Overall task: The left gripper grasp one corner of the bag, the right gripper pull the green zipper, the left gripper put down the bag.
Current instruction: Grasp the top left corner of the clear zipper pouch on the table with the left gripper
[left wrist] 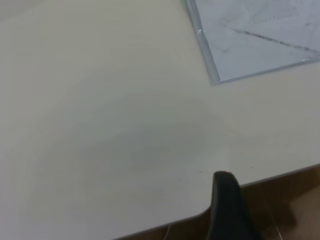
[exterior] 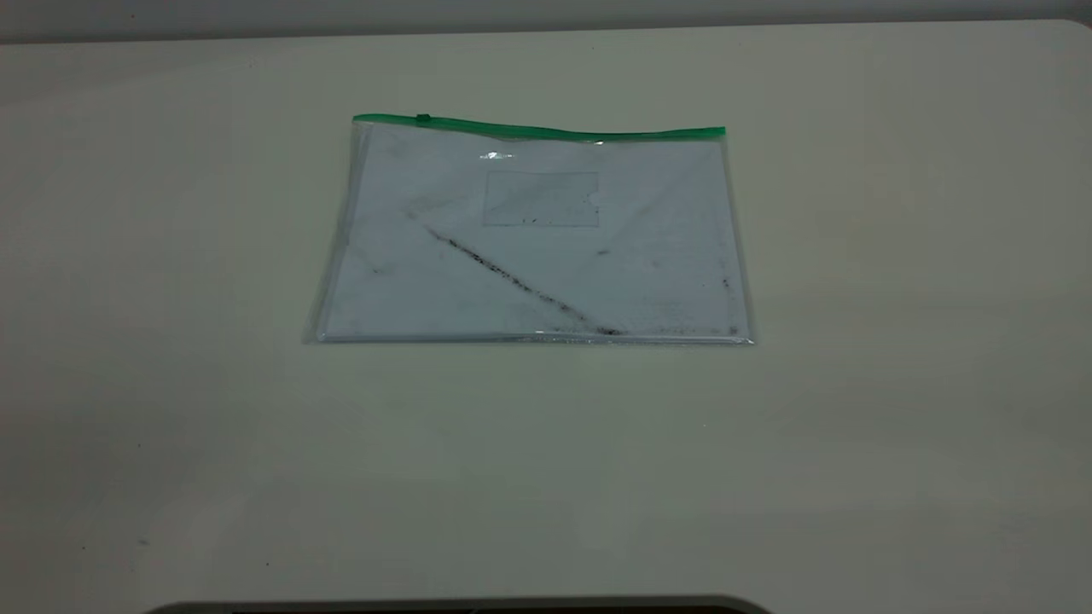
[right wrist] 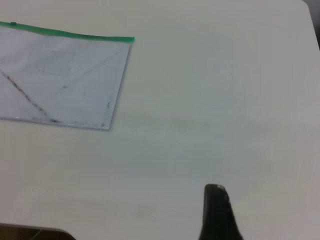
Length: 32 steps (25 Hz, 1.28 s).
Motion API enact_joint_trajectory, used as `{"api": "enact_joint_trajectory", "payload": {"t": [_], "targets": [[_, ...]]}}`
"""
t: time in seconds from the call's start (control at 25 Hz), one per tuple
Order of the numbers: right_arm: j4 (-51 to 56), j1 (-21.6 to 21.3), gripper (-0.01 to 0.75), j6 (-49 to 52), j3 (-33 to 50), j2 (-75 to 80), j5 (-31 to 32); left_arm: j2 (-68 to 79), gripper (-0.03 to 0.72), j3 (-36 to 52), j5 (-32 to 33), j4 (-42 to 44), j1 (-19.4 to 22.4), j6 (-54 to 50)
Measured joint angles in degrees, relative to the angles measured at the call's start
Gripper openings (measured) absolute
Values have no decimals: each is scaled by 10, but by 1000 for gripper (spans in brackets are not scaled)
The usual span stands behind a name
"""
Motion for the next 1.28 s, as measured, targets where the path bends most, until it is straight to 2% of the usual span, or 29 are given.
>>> {"api": "enact_joint_trajectory", "payload": {"t": [0.16,0.32,0.72,0.84,1.08,1.28], "targets": [[13,0,528,-8,0,9,-2,14,497,-4,-19,21,0,-13],[71,0,524,-57,-6,110,-23,118,497,-24,-107,34,0,-46],[243,0,524,-285,-16,455,-301,508,497,-110,-253,4,0,-23],[333,0,524,-373,-39,553,-349,599,497,-133,-301,1,0,-22],[560,0,524,-606,-114,731,-373,765,497,-177,-380,0,0,-22],[740,0,524,-772,-175,859,-347,913,497,-236,-418,0,0,-19]]}}
